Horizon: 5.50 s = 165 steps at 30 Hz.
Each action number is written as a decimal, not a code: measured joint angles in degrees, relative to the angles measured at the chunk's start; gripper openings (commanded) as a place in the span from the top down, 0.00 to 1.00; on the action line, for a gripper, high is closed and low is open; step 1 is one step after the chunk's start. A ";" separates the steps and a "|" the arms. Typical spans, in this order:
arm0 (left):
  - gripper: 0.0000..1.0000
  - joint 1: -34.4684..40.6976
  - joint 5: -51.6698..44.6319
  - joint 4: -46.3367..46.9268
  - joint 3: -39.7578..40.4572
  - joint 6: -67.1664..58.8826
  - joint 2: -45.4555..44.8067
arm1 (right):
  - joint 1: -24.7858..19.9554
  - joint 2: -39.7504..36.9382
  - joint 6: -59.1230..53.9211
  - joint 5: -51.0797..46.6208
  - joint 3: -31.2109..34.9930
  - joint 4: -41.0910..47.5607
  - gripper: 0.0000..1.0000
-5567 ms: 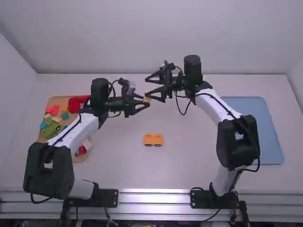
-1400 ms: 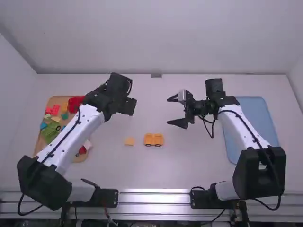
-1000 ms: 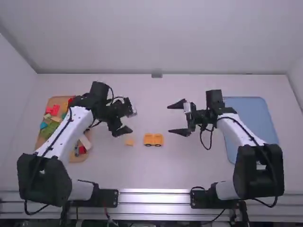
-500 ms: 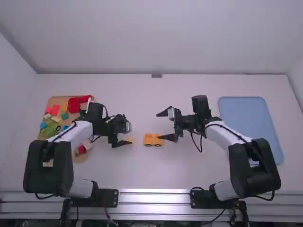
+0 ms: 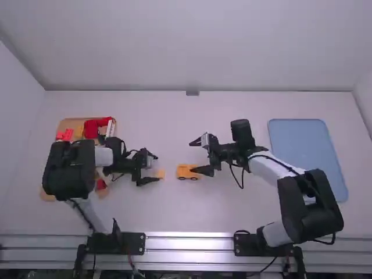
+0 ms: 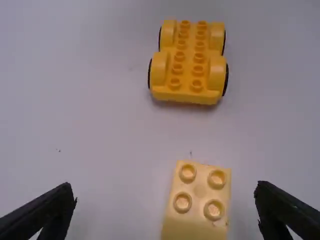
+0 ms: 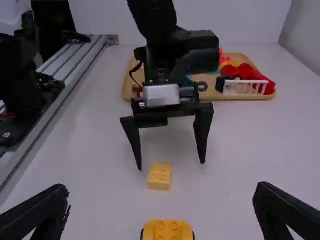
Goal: Assemble lego blocks to make yellow taxi
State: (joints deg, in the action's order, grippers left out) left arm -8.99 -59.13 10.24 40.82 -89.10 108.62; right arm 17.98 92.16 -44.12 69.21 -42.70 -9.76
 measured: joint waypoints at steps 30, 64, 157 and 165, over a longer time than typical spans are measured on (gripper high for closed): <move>0.72 0.00 -0.66 -11.37 -7.82 0.96 0.79 | -1.01 10.86 6.40 8.46 0.02 -17.75 0.01; 0.86 19.04 -1.38 -6.29 4.55 18.71 -3.85 | -0.48 26.56 -2.64 -4.70 2.23 -15.56 0.01; 0.50 20.15 4.59 -14.08 2.14 26.86 -6.08 | 2.21 29.18 -4.07 -11.72 2.05 -22.86 0.47; 0.98 16.13 2.93 -8.68 2.14 28.28 -10.10 | 2.21 29.18 -3.91 -11.41 2.05 -22.80 0.47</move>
State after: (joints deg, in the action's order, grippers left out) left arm 7.14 -56.21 1.56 42.96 -60.82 98.52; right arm 20.18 121.34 -48.03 57.80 -40.64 -32.56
